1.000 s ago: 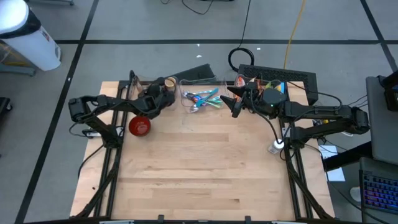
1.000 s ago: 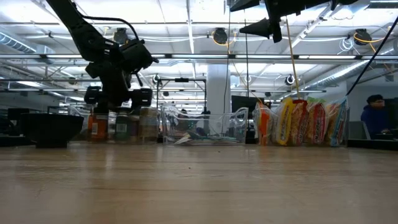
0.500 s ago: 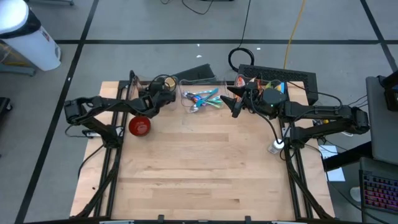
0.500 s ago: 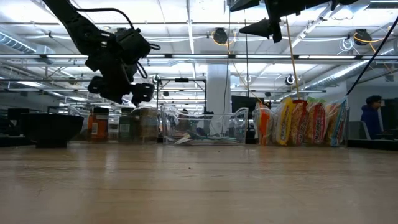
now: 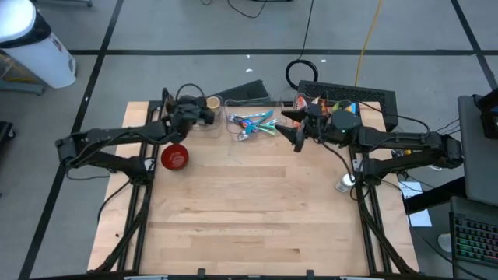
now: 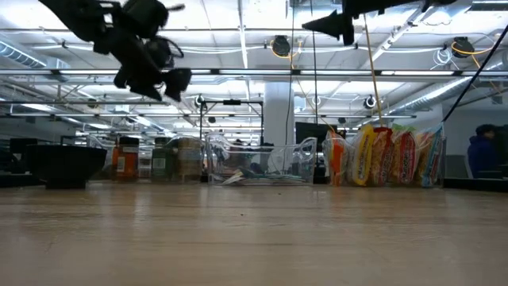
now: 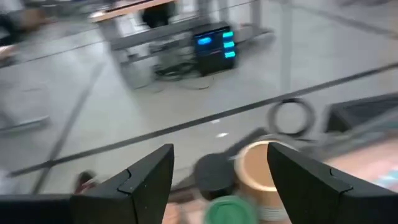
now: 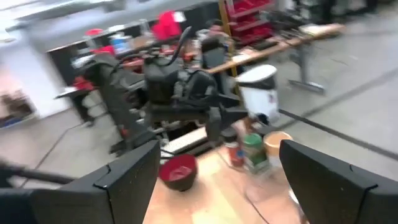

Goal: Pick & Place Food Item
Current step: Put the white seasoning bottle into the left transparent bin

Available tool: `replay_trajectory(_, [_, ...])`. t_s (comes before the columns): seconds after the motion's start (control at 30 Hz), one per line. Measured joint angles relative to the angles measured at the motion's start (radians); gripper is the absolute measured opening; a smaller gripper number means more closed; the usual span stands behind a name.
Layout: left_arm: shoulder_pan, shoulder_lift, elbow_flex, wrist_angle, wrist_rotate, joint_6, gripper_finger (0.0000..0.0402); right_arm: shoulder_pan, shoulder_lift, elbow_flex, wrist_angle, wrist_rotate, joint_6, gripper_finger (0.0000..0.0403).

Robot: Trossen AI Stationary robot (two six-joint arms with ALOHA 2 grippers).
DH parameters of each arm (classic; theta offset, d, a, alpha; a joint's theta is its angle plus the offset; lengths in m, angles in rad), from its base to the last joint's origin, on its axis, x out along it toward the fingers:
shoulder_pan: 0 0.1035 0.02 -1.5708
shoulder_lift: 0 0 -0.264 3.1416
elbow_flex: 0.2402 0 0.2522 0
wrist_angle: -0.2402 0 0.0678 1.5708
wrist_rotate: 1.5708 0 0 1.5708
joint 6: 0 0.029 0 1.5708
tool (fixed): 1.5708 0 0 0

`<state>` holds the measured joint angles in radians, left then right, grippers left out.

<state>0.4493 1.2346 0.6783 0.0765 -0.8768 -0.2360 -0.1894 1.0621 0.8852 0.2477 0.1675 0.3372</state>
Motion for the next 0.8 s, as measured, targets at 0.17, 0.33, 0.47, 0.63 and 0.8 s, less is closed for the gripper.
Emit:
replay_trajectory(0.17, [-0.009,-0.132,0.000,0.022,0.257,0.024,0.0267,0.002,-0.051,0.008,-0.034,-0.084,-0.080,0.0320])
replay_trajectory(0.33, [-0.017,-0.221,0.000,0.069,0.519,0.010,0.0267,0.020,-0.112,0.095,-0.371,-0.147,-0.141,0.0320])
replay_trajectory(0.47, [-0.039,-0.247,0.000,0.119,0.610,-0.062,0.0267,0.080,-0.132,0.203,-0.746,-0.145,-0.198,0.0320])
replay_trajectory(0.63, [-0.085,-0.252,0.000,0.165,0.649,-0.084,0.0267,0.159,-0.135,0.289,-1.152,-0.139,-0.131,0.0320])
replay_trajectory(0.8, [-0.123,-0.226,0.000,0.162,0.645,-0.113,0.0267,0.225,-0.147,0.294,-1.386,-0.142,0.028,0.0320])
